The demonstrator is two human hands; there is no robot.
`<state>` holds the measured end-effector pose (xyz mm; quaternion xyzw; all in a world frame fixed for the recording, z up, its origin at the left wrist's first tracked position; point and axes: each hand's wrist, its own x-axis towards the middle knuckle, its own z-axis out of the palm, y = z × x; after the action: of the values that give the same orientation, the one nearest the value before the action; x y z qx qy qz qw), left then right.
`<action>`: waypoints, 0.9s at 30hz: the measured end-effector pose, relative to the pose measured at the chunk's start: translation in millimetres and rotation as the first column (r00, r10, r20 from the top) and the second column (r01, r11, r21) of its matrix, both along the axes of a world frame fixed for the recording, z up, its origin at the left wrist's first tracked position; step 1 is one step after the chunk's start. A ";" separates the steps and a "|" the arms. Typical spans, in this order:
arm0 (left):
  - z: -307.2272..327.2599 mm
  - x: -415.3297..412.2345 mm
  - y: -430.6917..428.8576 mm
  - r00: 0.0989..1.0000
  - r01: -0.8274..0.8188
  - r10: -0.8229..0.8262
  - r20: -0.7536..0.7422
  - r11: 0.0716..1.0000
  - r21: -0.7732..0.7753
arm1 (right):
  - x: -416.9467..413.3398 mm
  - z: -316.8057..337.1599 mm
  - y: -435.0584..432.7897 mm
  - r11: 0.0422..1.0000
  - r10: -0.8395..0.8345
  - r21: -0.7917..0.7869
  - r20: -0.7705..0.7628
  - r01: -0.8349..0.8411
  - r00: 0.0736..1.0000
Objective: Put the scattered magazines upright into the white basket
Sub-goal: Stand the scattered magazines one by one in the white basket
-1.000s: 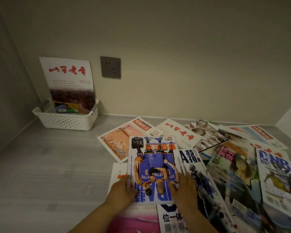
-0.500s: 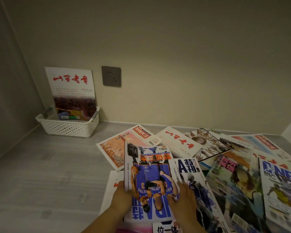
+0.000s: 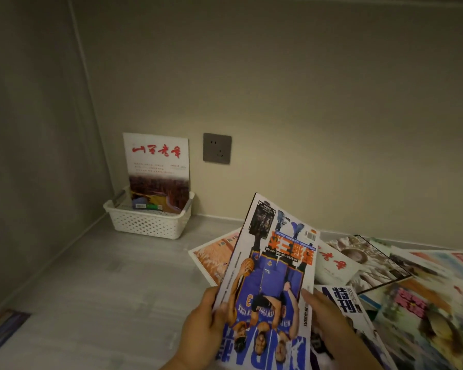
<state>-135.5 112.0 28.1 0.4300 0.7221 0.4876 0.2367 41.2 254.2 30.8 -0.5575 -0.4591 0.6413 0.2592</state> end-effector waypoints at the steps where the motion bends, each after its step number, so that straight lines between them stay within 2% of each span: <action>1: 1.6 -6.4 -2.7 1.000 -0.010 0.010 -0.012 1.000 -0.004 | -7.4 3.6 -1.6 1.000 0.020 0.003 -0.021 -0.020 1.000; 7: 22.4 -60.9 -14.8 0.994 0.011 -0.008 -0.106 0.999 0.030 | -64.9 21.5 -11.7 0.998 0.034 0.055 -0.198 -0.024 0.980; 10: 29.2 -99.3 -16.3 0.986 -0.045 0.050 -0.160 0.998 0.036 | -99.4 29.4 -20.6 0.994 0.010 0.108 -0.235 0.016 0.972; 17: 51.8 -193.1 -9.7 0.987 -0.113 0.121 -0.101 0.990 0.082 | -183.9 51.7 -37.9 0.973 0.016 0.228 -0.228 0.038 0.973; 21: 75.2 -243.4 -0.4 0.986 -0.158 0.165 -0.030 0.972 0.175 | -229.3 65.5 -41.0 0.965 0.036 0.259 -0.286 0.041 0.957; 27: 128.1 -302.5 24.9 0.985 -0.156 0.170 -0.013 0.931 0.329 | -285.9 104.2 -15.1 0.921 0.026 0.376 -0.325 0.104 0.945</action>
<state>-438.0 136.9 156.2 0.4117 0.6691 0.6096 0.1061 -244.7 239.1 135.0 -0.3914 -0.5169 0.6147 0.4492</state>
